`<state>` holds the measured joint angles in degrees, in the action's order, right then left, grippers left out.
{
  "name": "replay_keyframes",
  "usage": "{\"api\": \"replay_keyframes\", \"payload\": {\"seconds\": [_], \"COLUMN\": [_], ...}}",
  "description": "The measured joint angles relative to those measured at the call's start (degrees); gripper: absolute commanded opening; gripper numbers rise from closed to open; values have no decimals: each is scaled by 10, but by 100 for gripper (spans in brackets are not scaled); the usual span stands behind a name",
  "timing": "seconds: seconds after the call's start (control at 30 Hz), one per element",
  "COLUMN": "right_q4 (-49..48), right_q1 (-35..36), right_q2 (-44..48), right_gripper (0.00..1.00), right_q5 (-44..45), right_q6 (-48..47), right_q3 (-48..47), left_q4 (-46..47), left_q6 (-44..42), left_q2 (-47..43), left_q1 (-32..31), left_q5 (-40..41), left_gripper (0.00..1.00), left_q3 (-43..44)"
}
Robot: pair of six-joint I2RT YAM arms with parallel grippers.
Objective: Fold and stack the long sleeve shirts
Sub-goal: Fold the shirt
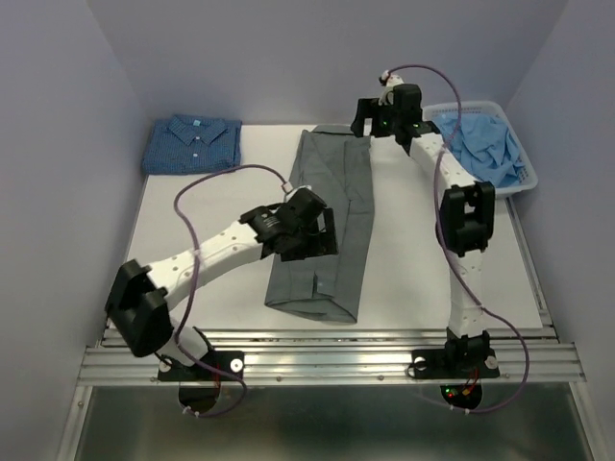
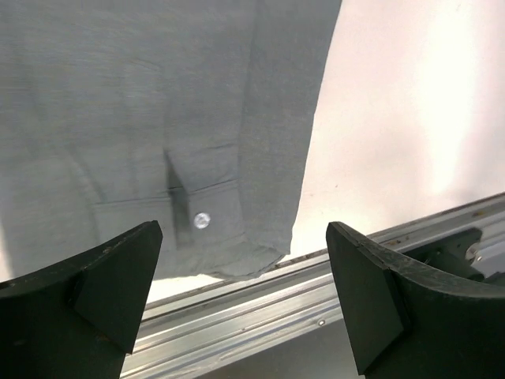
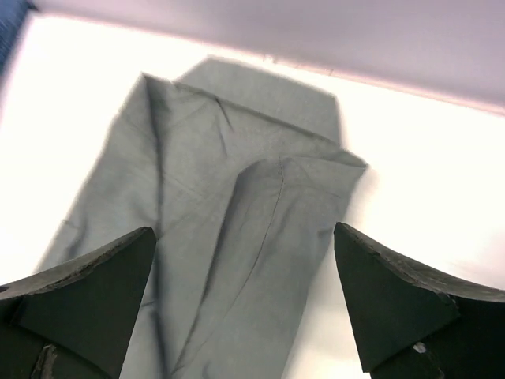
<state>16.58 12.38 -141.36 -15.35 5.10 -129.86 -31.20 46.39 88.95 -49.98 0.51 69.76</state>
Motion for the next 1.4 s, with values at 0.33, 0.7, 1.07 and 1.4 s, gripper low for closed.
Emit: {"api": "replay_keyframes", "payload": {"seconds": [0.33,0.7,1.07,1.4], "right_q4": [-62,16,-26,-103], "right_q1": [20,166,228,257], "right_q2": [510,797,817,712], "right_gripper": [100,100,100,57], "right_q5": [77,-2,-75,-92], "right_q6": [133,290,421,466], "right_q3": [502,945,1079,1065], "left_q4": [-63,23,132,166], "left_q6": [34,9,4,2], "left_q2": [-176,-191,-152,-146], "left_q1": [153,193,193,193], "left_q5": [66,-52,-160,-189], "left_gripper": [99,85,13,0], "left_q3": [-190,-341,-384,-397]}}
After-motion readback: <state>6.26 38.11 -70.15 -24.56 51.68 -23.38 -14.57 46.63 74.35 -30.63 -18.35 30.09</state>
